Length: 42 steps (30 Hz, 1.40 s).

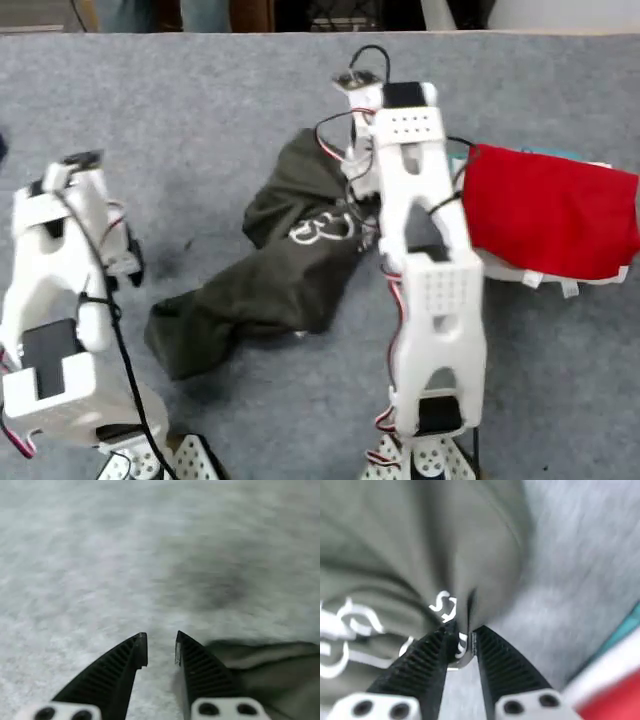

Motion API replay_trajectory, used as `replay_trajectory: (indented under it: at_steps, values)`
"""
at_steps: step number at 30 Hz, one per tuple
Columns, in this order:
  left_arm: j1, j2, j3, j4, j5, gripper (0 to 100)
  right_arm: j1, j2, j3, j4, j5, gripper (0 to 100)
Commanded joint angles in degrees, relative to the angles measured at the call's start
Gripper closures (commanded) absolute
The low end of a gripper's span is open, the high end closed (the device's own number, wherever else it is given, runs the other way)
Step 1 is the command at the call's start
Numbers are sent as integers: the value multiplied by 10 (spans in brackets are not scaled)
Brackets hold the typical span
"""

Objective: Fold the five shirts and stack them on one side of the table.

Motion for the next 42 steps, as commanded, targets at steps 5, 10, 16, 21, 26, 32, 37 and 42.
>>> replay_trajectory:
  at_steps: [5, 10, 16, 21, 26, 32, 37, 42]
  values:
    - [113, -7, -27, 69, 7, 836, 8, -292, 349, 4, 139, 983]
    - [153, -2, -24, 84, 44, 762, 3, -447, 483, 4, 222, 970]
    - [202, -1, -22, 84, 44, 762, 4, -580, 486, 4, 238, 719]
    - [224, -1, 5, 33, 47, 891, 4, -573, 364, 3, 203, 646]
    - [211, -7, 31, 14, 46, 975, -5, -492, 228, 3, 156, 669]
    - [133, -8, -7, 37, 47, 971, -145, -324, 196, -24, 32, 667]
    - [20, -8, -60, 84, 43, 971, -220, -167, 194, -113, -7, 668]
    - [-65, -8, -77, 105, -8, 971, -226, -33, 134, -138, -7, 670]
